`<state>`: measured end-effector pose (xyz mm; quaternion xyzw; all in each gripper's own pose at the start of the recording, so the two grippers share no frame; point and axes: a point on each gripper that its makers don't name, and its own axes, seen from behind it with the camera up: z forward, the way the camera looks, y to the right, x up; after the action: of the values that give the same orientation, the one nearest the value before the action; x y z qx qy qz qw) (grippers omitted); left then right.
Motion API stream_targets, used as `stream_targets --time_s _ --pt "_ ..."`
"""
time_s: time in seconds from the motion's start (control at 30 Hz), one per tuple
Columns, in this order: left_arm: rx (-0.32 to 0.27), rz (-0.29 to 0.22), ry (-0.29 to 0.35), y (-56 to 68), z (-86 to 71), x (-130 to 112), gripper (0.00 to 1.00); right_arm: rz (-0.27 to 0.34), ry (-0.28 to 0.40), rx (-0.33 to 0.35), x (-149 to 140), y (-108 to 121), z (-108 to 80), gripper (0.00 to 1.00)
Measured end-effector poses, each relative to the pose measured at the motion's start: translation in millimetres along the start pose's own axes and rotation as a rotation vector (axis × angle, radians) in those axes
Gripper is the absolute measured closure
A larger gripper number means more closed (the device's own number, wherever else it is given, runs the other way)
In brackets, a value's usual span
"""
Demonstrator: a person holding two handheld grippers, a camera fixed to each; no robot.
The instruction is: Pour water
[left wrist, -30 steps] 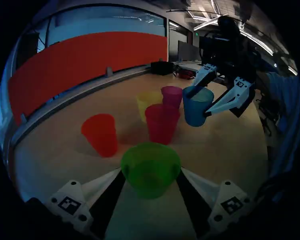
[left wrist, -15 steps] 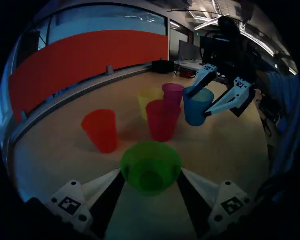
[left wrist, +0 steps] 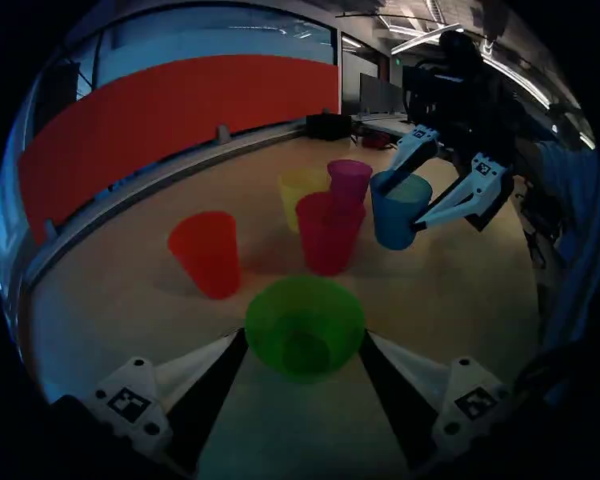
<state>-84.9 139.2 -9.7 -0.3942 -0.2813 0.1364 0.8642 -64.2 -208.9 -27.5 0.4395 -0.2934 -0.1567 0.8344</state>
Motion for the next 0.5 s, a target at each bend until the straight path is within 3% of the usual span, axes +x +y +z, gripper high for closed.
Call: stream_targets --time_s 0.5 --pt "0.023 -0.005 0.005 -0.9 -13.8 -7.8 0.00 0.023 -0.005 -0.003 -13.1 -1.7 13.5 0.09"
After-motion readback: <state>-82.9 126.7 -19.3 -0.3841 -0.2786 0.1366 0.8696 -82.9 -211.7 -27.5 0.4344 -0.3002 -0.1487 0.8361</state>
